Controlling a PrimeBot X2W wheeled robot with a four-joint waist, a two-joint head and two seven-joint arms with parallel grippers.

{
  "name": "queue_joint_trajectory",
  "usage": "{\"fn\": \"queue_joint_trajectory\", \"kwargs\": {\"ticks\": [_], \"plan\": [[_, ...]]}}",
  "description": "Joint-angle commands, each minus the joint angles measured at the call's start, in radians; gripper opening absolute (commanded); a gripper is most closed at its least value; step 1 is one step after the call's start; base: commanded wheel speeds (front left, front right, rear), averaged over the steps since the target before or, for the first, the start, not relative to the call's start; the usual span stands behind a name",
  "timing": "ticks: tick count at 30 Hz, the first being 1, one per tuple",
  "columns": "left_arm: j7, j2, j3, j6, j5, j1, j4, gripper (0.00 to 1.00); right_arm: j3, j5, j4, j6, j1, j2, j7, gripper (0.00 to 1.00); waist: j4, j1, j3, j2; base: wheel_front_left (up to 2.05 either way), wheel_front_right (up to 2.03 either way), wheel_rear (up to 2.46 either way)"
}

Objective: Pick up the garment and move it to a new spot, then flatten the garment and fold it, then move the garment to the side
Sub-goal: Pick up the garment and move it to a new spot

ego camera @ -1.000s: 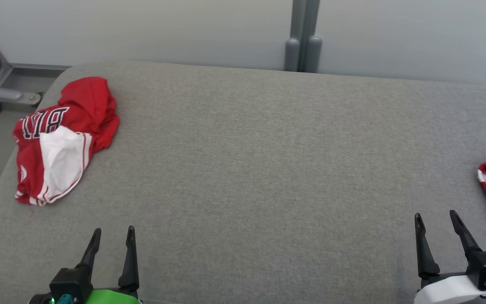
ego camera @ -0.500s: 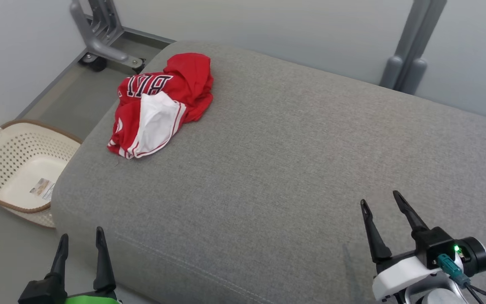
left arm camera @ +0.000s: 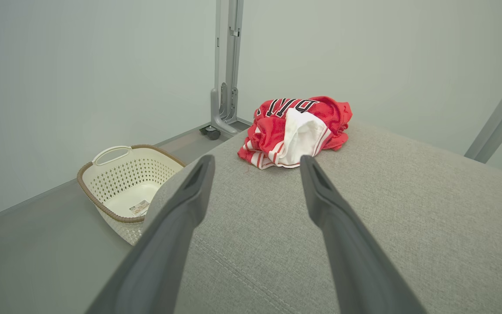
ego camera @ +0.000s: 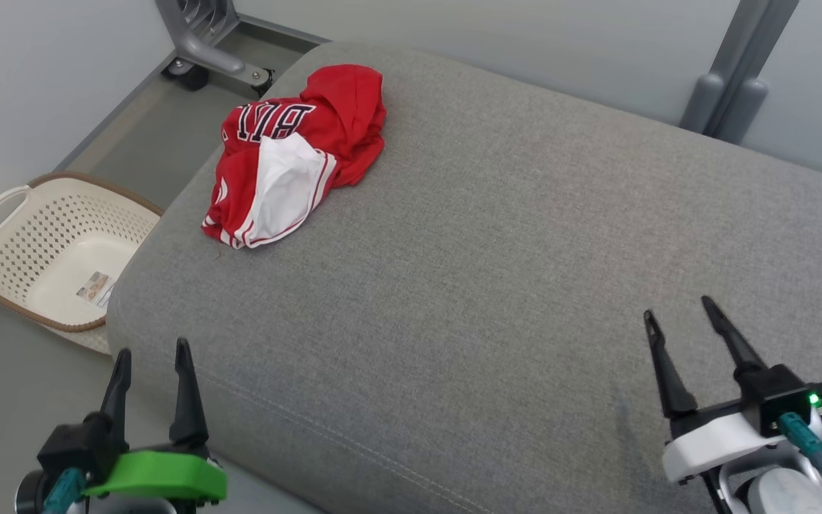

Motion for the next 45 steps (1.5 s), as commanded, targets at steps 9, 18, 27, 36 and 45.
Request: {"fn": "queue_joint_trajectory", "kwargs": {"ticks": [9, 18, 27, 36, 45], "plan": [[0.023, 0.048, -0.02, -0.066, -0.075, -0.355, 0.237, 1.0, -0.086, -0.027, -0.099, -0.002, -0.093, -0.101, -0.003, 1.0, -0.045, 0.0, 0.258, 0.0, 0.0, 0.0, 0.0], [0.23, 0.136, -0.036, -0.079, -0.274, -0.712, 0.493, 1.0, -0.115, -0.036, -0.152, -0.002, -0.196, -0.21, -0.003, 1.0, -0.109, 0.0, 0.504, 0.0, 0.0, 0.0, 0.0], [0.31, 0.217, -0.059, -0.079, -0.52, -0.874, 0.684, 1.0, -0.108, -0.023, -0.174, -0.002, -0.226, -0.262, -0.002, 1.0, -0.176, 0.0, 0.602, 0.0, 0.0, 0.0, 0.0], [0.317, 0.247, -0.06, -0.079, -0.629, -0.911, 0.866, 0.75, -0.113, -0.011, -0.207, -0.002, -0.202, -0.268, 0.0, 1.0, -0.235, 0.0, 0.602, 0.0, 0.0, 0.0, 0.0], [0.318, 0.278, -0.155, -0.081, -0.672, -0.898, 0.792, 0.0, -0.118, -0.004, -0.199, -0.001, -0.195, -0.222, 0.0, 1.0, -0.239, 0.0, 0.542, 0.0, 0.0, 0.0, 0.0]]}}
